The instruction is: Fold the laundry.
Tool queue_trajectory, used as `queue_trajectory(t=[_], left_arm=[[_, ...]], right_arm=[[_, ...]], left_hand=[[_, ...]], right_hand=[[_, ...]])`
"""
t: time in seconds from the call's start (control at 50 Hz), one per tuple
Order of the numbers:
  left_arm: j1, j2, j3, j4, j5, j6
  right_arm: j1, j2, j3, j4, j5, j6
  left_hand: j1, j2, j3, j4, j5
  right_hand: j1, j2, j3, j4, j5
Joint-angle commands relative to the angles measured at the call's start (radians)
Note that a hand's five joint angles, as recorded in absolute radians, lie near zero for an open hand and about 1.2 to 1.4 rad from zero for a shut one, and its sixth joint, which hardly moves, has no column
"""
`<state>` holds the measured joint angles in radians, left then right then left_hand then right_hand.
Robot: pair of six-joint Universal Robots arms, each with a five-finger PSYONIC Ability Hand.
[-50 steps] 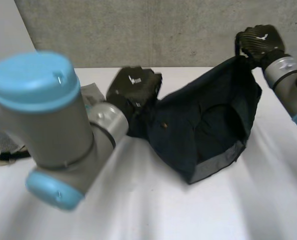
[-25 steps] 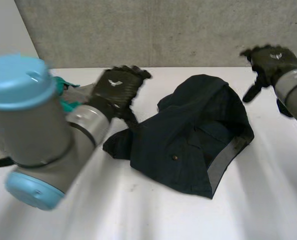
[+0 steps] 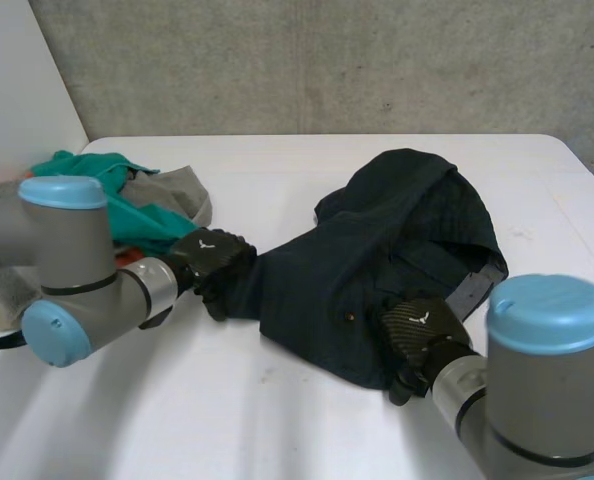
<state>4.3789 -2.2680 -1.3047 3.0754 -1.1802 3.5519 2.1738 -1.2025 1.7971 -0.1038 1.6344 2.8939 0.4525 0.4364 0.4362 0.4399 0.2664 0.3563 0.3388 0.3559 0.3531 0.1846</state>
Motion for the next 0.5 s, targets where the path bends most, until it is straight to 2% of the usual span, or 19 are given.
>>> queue_trajectory(t=[0.02, 0.04, 0.08, 0.1, 0.18, 0.3, 0.38, 0.5], left_arm=[[-0.033, -0.031, 0.05, -0.018, -0.042, 0.015], [-0.038, -0.031, 0.053, -0.018, -0.054, 0.015], [-0.045, -0.03, 0.055, -0.017, -0.067, 0.015], [-0.05, -0.027, 0.056, -0.018, -0.074, 0.015], [-0.073, 0.044, 0.048, -0.017, -0.13, 0.01], [-0.101, 0.297, 0.056, 0.009, -0.19, -0.085], [-0.11, 0.461, 0.096, 0.035, -0.199, -0.183], [-0.107, 0.629, 0.22, 0.043, -0.214, -0.304]], right_arm=[[0.012, 0.078, -0.03, -0.073, 0.079, -0.022], [0.008, 0.086, -0.034, -0.089, 0.087, -0.033], [0.001, 0.087, -0.039, -0.097, 0.091, -0.042], [-0.002, 0.084, -0.039, -0.1, 0.093, -0.047], [-0.009, 0.011, -0.038, -0.106, 0.093, -0.062], [-0.058, -0.222, -0.134, -0.059, 0.056, -0.1], [-0.094, -0.322, -0.293, 0.094, 0.025, -0.102], [-0.178, -0.356, -0.626, 0.352, -0.007, -0.029]], left_hand=[[0.473, 0.489, 0.49, 0.486, 0.485], [0.707, 0.723, 0.723, 0.719, 0.718], [0.908, 0.924, 0.924, 0.92, 0.919], [0.943, 0.96, 0.96, 0.956, 0.955], [0.944, 0.96, 0.96, 0.956, 0.955], [0.944, 0.96, 0.96, 0.956, 0.955], [0.944, 0.96, 0.96, 0.956, 0.955], [0.944, 0.96, 0.96, 0.956, 0.955]], right_hand=[[0.308, 0.325, 0.308, 0.311, 0.305], [0.617, 0.634, 0.617, 0.62, 0.614], [0.976, 0.993, 0.976, 0.979, 0.973], [1.039, 1.057, 1.04, 1.042, 1.037], [1.04, 1.057, 1.04, 1.043, 1.037], [1.04, 1.057, 1.04, 1.043, 1.037], [1.04, 1.057, 1.04, 1.043, 1.037], [1.04, 1.057, 1.04, 1.043, 1.037]])
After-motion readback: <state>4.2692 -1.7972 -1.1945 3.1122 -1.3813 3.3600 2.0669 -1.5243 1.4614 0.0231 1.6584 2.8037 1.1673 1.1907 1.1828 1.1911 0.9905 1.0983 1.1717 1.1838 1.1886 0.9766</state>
